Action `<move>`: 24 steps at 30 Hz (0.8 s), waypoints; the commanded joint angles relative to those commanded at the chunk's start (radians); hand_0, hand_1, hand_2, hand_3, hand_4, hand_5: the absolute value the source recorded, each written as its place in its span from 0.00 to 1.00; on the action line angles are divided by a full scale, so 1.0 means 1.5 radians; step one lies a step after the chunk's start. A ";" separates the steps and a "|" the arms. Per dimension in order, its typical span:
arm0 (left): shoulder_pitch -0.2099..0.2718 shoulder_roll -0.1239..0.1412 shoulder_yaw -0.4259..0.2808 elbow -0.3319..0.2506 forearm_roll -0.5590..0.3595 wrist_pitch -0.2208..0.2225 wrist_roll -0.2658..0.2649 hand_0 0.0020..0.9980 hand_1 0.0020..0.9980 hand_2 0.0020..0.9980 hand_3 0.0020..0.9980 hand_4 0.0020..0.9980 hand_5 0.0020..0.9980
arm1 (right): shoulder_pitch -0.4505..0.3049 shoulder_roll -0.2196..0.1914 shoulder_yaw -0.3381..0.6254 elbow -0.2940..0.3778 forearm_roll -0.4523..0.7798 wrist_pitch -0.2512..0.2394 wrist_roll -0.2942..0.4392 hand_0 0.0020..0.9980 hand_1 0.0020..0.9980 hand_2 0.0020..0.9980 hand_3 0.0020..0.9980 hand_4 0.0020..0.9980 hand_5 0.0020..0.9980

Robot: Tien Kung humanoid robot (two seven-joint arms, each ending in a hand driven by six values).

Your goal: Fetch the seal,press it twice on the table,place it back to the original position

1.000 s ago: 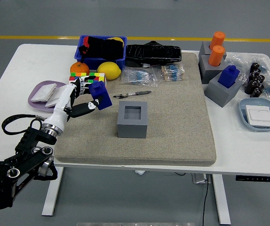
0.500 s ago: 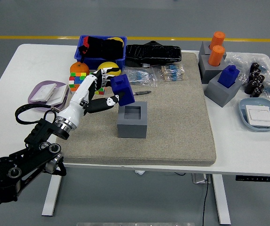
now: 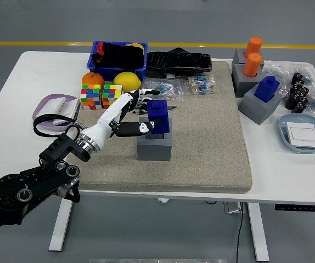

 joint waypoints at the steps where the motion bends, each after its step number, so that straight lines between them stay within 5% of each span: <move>1: -0.003 0.000 0.005 0.002 -0.001 0.000 0.000 0.65 0.58 0.56 0.81 0.63 0.00 | 0.000 0.000 0.000 0.000 0.000 0.000 0.000 0.79 0.69 0.67 0.62 0.81 0.44; 12: -0.034 0.002 0.037 0.030 -0.014 -0.001 0.001 0.65 0.58 0.56 0.81 0.63 0.00 | 0.002 -0.002 -0.003 0.000 0.004 0.001 0.000 0.79 0.69 0.67 0.62 0.81 0.44; 24: -0.034 0.001 0.044 0.041 -0.019 -0.002 0.001 0.65 0.58 0.56 0.81 0.63 0.00 | 0.002 -0.001 -0.001 0.000 0.003 0.000 0.000 0.79 0.69 0.67 0.62 0.81 0.44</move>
